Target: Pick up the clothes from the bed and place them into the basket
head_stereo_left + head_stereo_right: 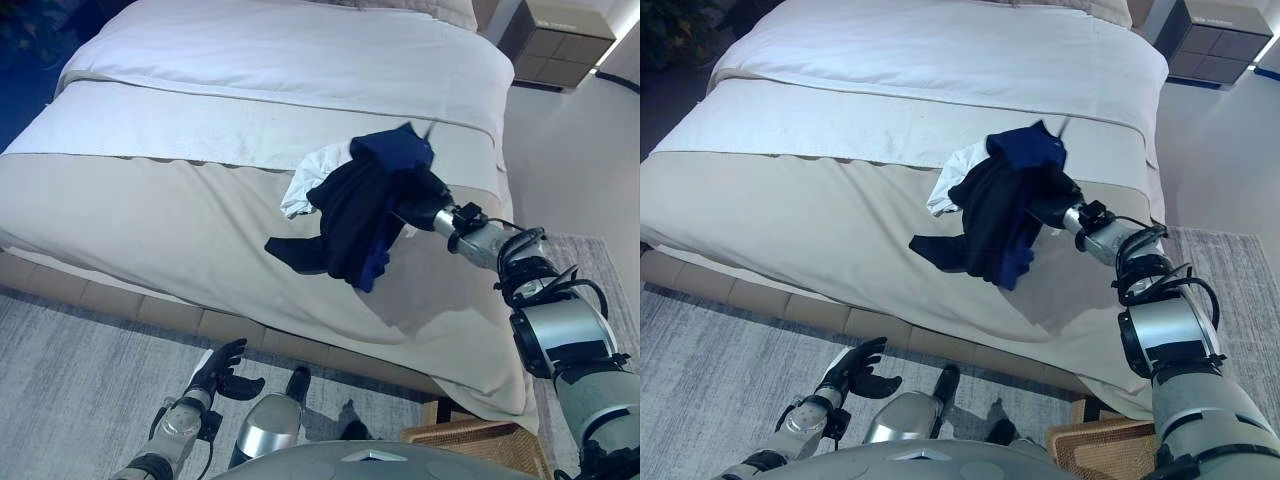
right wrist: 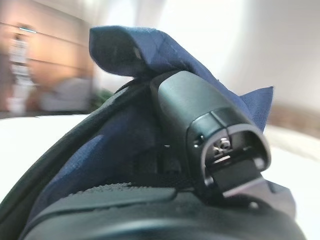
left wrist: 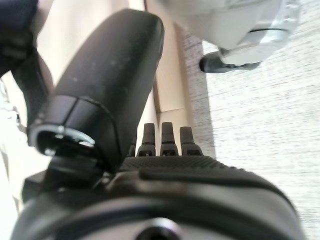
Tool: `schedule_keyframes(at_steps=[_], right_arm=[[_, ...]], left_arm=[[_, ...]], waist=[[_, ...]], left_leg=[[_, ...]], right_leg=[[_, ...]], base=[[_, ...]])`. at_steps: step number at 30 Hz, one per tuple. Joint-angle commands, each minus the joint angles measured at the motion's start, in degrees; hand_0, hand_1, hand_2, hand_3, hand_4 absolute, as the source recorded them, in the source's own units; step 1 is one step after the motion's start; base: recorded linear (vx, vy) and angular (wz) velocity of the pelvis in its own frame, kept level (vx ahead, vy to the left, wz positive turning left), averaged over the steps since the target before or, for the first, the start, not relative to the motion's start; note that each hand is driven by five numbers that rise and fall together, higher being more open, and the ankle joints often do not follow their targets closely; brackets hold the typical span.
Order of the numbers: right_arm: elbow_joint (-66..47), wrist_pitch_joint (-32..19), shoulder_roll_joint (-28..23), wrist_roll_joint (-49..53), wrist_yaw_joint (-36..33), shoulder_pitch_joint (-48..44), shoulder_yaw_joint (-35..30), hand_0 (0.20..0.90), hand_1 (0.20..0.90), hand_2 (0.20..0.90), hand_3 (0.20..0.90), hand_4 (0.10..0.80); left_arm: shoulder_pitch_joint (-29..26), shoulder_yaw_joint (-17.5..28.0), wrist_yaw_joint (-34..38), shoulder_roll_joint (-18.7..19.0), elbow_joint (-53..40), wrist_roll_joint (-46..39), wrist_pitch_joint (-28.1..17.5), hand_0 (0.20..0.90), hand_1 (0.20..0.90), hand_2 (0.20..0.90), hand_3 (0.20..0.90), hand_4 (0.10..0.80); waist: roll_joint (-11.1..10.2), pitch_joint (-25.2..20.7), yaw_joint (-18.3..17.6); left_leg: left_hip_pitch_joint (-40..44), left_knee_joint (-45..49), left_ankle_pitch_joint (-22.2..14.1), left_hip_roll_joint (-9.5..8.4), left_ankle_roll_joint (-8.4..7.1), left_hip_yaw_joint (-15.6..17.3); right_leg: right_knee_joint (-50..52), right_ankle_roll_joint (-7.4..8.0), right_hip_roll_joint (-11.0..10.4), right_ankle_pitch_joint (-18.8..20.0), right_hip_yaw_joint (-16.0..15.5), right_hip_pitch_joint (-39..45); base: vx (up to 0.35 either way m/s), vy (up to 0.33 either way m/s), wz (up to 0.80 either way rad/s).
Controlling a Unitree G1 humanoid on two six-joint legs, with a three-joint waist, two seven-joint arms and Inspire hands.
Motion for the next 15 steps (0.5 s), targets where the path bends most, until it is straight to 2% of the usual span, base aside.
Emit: schedule_keyframes(at_steps=[1, 6, 9, 12, 14, 15], right_arm=[[1.18, -1.09, -4.71, -2.98, -0.32, -5.53, -0.87, 0.9, 0.9, 0.9, 0.9, 0.8], [4.0, -3.5, -5.55, -8.72, -6.09, -6.6, -1.22, 0.9, 0.9, 0.9, 0.9, 0.8], [4.92, -3.28, -7.23, -18.09, -7.98, -6.24, -0.93, 0.9, 0.9, 0.9, 0.9, 0.8], [5.93, -1.46, -8.79, -27.52, -6.65, -6.36, 0.8, 0.9, 0.9, 0.9, 0.9, 0.8], [6.62, -0.71, -9.73, -32.74, -3.0, -6.5, 3.07, 0.9, 0.9, 0.9, 0.9, 0.8], [6.43, -1.1, -10.27, -38.74, -0.99, -6.53, 4.84, 0.9, 0.9, 0.9, 0.9, 0.8]], left_arm=[[-1.79, -2.09, 1.25, 0.3, -0.83, -0.82, -3.48, 0.9, 0.9, 0.9, 0.9, 0.8], [-2.87, -2.07, 1.77, -0.01, 0.46, -1.57, -3.44, 0.9, 0.9, 0.9, 0.9, 0.8], [-2.39, -1.97, 1.68, 0.09, -0.17, -1.68, -3.44, 0.9, 0.9, 0.9, 0.9, 0.8], [-2.06, -2.03, 1.68, 0.16, -0.91, -1.5, -3.37, 0.9, 0.9, 0.9, 0.9, 0.8], [-2.06, -2.13, 1.9, 0.11, -1.17, -1.51, -3.45, 0.9, 0.9, 0.9, 0.9, 0.8], [-2.36, -1.97, 1.76, 0.26, -1.32, -1.64, -3.26, 0.9, 0.9, 0.9, 0.9, 0.8]], waist=[[2.1, -2.83, -0.91], [2.47, -1.76, -1.17], [2.56, -1.64, -1.25], [2.49, -1.57, -1.16], [2.43, -1.39, -1.2], [2.28, -1.21, -1.31]], left_leg=[[2.1, -1.35, -2.22, -2.15, 2.51, -0.68], [2.08, -1.59, -1.91, -2.19, 2.66, -0.85], [2.2, -1.68, -1.84, -2.27, 2.65, -0.96], [2.28, -1.9, -1.65, -2.31, 2.65, -1.08], [2.32, -2.01, -1.56, -2.26, 2.6, -1.14], [2.3, -2.03, -1.49, -2.26, 2.58, -1.07]], right_leg=[[2.47, -0.36, -0.19, 6.61, 2.31, -4.87], [2.6, -0.39, -0.17, 6.88, 2.72, -5.24], [2.61, -0.36, -0.2, 6.94, 2.89, -5.19], [2.49, -0.33, -0.21, 7.08, 2.93, -5.1], [2.48, -0.26, -0.25, 7.2, 2.94, -5.16], [2.45, -0.25, -0.28, 7.28, 2.98, -5.19]], base=[[0.0, 0.0, 0.0], [-0.007, 0.004, -0.04], [0.022, 0.008, -0.02], [0.0, 0.0, 0.0], [0.0, 0.0, 0.0], [0.0, 0.0, 0.0]])
